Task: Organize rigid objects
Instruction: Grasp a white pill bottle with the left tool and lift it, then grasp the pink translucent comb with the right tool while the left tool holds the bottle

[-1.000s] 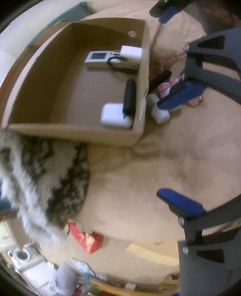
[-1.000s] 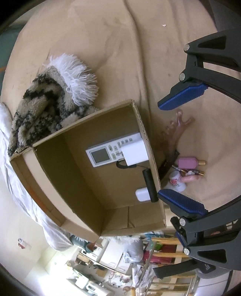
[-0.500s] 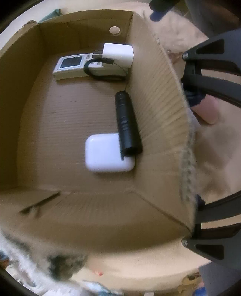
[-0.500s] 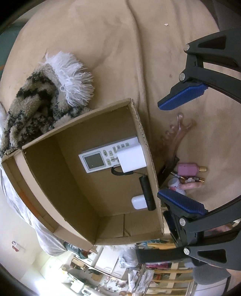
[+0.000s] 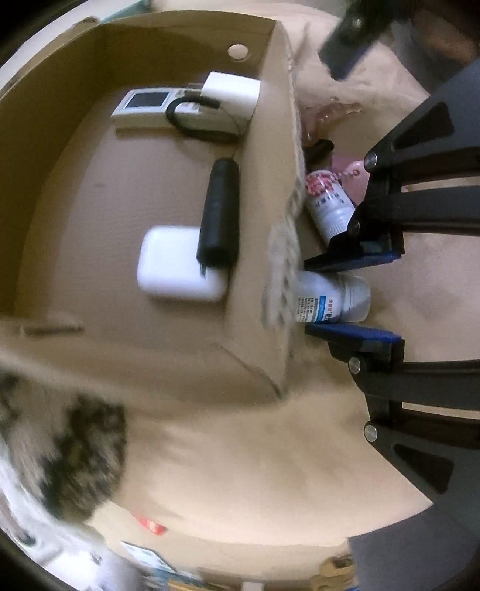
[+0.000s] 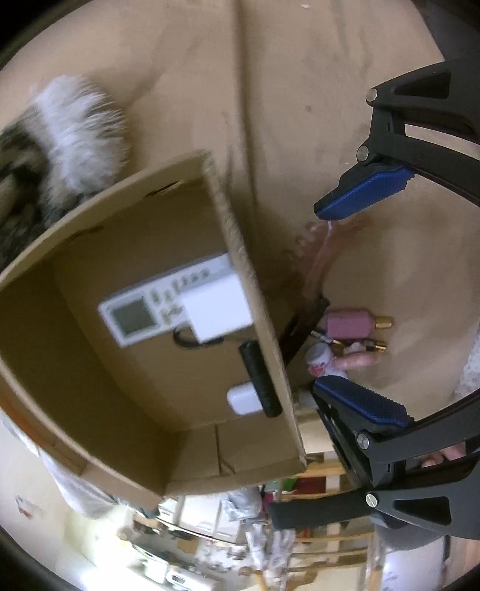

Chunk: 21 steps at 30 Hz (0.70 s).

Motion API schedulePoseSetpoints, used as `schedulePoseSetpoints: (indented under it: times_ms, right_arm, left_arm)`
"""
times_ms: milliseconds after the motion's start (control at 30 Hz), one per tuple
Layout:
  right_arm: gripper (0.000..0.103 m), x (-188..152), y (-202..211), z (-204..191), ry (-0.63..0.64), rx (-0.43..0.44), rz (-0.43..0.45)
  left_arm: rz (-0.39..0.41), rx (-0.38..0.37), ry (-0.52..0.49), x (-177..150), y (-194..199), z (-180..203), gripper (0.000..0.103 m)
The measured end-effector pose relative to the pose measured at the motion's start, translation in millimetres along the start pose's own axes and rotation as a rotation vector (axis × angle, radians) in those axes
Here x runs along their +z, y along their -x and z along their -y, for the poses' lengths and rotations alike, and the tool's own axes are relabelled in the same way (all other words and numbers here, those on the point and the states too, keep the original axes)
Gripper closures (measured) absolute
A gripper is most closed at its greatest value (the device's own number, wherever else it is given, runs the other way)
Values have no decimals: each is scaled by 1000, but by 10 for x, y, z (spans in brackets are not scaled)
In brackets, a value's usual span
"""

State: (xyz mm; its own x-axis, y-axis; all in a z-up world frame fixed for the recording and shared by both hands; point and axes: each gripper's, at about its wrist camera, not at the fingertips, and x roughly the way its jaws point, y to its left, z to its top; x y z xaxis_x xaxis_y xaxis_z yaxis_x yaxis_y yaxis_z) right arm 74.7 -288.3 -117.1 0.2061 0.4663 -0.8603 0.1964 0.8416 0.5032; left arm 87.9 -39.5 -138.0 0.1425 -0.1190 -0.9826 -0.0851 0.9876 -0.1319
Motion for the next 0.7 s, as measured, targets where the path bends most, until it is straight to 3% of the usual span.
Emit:
schedulePoseSetpoints:
  times_ms: [167,300,367,433,467,700]
  right_arm:
    - [11,2,-204,241,-193,-52,-73]
    - [11,6,-346,178,-256,-133,-60]
    - [11,5,-405,95,-282,-184,-31]
    - [0,12,-483,-7,-296,-243,-8]
    - [0,13,-508,-61,-302,-259,16]
    - [0,-124,-494,-153,-279,-248,144]
  left_arm:
    - [9,6,55,-19,59,-55,79]
    - [17,9,84,-17,175,-218,79]
    - [20,15,92,5,216,-257,79]
    - [18,16,100,38,238,-296,79]
    - [13,12,106,27,250,-346,79]
    - [0,-7,124,42,243,-393,79]
